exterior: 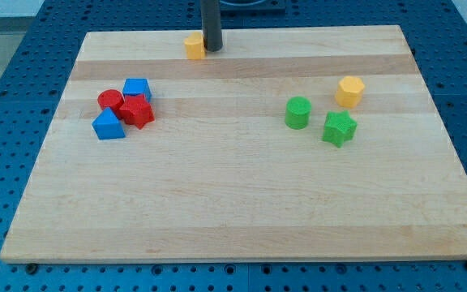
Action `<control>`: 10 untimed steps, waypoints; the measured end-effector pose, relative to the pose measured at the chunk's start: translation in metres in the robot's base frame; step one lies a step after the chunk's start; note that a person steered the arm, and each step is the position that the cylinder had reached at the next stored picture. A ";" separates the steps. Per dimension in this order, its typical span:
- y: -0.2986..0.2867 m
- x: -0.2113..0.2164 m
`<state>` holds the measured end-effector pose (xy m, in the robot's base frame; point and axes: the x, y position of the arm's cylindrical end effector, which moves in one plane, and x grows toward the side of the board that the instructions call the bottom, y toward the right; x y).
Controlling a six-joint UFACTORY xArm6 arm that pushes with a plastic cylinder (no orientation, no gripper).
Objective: Place the yellow heart vertically above the blue cube
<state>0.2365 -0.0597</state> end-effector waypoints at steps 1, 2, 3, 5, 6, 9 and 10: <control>-0.012 0.000; -0.013 0.002; -0.013 0.009; -0.029 0.013; -0.036 0.013; -0.048 0.013; -0.065 0.013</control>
<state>0.2495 -0.1251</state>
